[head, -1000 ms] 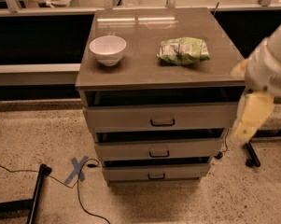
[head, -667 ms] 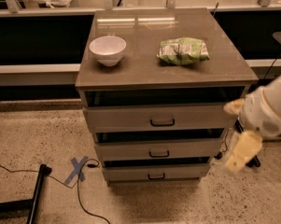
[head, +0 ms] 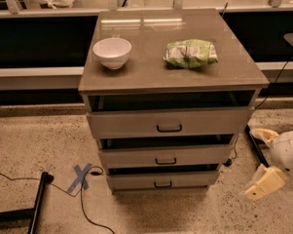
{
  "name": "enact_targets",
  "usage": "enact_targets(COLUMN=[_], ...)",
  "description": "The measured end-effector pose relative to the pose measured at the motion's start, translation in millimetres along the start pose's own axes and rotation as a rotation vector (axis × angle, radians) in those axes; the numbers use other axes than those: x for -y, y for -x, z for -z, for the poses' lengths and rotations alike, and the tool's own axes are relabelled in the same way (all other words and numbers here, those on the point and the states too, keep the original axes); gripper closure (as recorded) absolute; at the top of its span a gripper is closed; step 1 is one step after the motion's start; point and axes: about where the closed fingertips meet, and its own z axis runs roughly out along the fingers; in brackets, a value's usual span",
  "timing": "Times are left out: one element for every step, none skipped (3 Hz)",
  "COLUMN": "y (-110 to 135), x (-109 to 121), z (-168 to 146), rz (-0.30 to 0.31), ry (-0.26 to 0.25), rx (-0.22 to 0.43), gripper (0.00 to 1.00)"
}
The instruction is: Open bottom drawer
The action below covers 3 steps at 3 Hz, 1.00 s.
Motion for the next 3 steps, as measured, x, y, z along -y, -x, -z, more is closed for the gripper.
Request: enact_targets(y=[-16.7,-51.2,-57.3], x=[12.3,13.9,18.0], z=[-35.5,-90.1,-101.1], rz=[-0.019,-0.008,0.055], ry=[0.040,0.053,0.044], rx=[0.014,0.079,0.089], gripper=[0.00,0.00,0.00])
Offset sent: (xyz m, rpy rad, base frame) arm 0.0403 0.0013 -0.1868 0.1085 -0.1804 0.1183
